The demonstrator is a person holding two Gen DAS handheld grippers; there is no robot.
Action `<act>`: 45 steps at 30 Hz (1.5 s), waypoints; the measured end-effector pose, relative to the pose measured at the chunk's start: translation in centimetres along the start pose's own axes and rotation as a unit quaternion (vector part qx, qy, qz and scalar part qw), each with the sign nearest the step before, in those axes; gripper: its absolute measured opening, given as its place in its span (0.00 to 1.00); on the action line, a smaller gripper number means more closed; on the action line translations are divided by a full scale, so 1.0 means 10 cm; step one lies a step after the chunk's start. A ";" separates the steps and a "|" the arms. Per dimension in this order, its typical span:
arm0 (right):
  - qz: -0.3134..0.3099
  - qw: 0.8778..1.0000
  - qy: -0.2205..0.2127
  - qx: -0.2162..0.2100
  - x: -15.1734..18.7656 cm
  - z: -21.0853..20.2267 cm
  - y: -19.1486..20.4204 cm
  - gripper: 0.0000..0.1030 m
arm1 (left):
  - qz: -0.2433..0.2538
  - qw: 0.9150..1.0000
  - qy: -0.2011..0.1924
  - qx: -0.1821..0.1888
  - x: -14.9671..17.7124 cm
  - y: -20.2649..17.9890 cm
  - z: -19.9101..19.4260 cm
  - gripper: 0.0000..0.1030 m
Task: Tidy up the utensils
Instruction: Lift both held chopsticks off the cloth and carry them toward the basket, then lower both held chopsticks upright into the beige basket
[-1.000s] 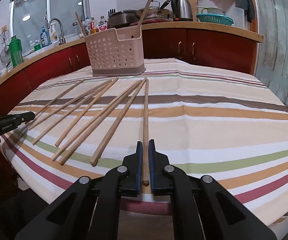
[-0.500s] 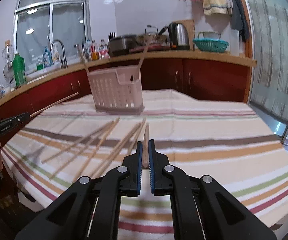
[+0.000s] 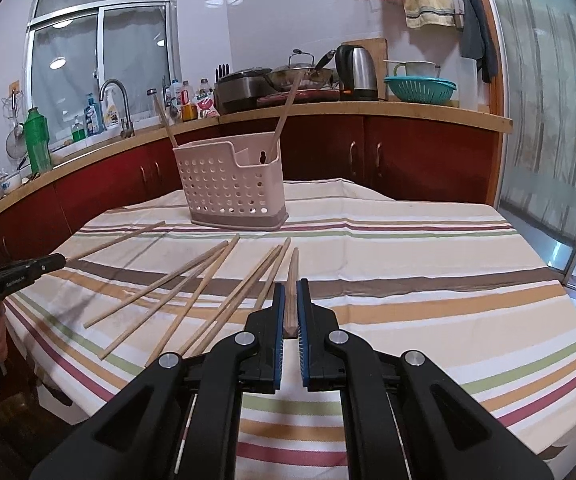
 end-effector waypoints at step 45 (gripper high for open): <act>-0.024 0.998 -0.060 -0.001 -1.07 0.10 0.12 0.07 | 0.015 0.992 -0.125 0.003 -1.42 0.03 -0.16 0.07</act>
Point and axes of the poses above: each gripper's, at about its wrist camera, not at the fingertips, and z roughly the way its jaws point, y to its left, x to its underside, the point moved 4 cm from there along z, roughly the way its jaws point, and after that the axes turned 15 degrees about y, right-handed, at the moved point
